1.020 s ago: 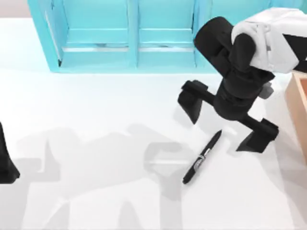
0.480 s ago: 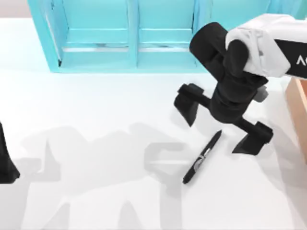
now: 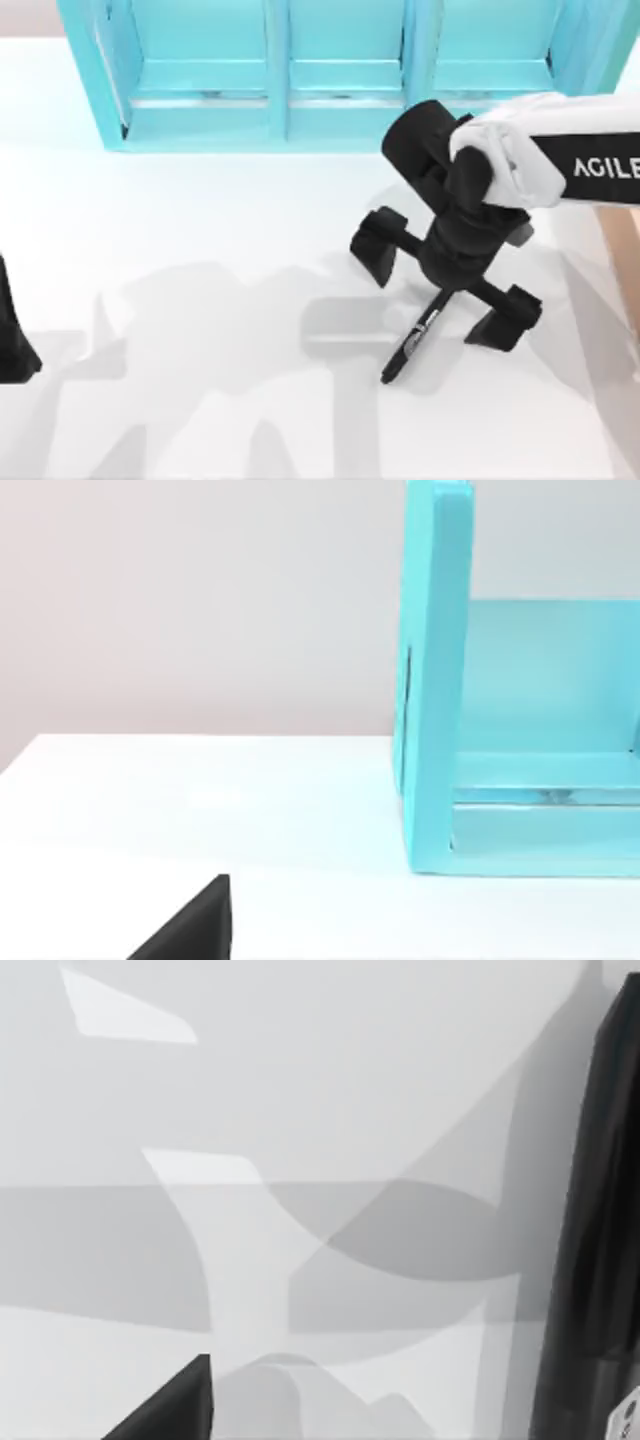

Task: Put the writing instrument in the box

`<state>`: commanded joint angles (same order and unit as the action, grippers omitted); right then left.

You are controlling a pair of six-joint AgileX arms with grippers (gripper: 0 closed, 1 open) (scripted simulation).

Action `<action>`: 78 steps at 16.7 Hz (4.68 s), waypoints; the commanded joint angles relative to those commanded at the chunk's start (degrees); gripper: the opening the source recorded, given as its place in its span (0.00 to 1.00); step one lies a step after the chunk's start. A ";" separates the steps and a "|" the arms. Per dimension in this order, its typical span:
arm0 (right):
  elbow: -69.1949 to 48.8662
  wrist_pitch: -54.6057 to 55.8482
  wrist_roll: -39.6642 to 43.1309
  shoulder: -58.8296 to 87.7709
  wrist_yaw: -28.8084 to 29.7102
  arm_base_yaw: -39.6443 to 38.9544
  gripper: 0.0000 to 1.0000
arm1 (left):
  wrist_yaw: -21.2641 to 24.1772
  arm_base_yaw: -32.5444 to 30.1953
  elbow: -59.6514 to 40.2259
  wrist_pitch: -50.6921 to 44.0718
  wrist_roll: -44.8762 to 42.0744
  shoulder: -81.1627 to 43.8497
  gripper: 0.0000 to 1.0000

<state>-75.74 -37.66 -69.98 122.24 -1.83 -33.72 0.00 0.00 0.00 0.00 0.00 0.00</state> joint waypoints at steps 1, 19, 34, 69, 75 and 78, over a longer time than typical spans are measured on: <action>0.16 0.32 -0.02 0.22 0.00 -0.02 1.00 | 0.00 0.00 0.00 0.00 0.00 0.00 1.00; 0.16 0.32 -0.02 0.22 0.00 -0.02 0.00 | 0.00 0.00 0.00 0.00 0.00 0.00 1.00; -10.40 -20.82 2.22 -8.83 1.51 0.27 0.00 | 0.00 0.00 0.00 0.00 0.00 0.00 1.00; -9.39 -30.88 7.97 -18.17 0.87 61.85 0.00 | 0.00 0.00 0.00 0.00 0.00 0.00 1.00; -0.18 -23.40 4.40 -18.02 2.04 57.04 0.00 | 0.00 0.00 0.00 0.00 0.00 0.00 1.00; 2.00 -19.54 3.71 -18.63 0.97 57.77 0.00 | 0.00 0.00 0.00 0.00 0.00 0.00 1.00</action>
<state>-73.74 -57.20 -66.27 103.61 -0.86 24.05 0.00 0.00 0.00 0.00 0.00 0.00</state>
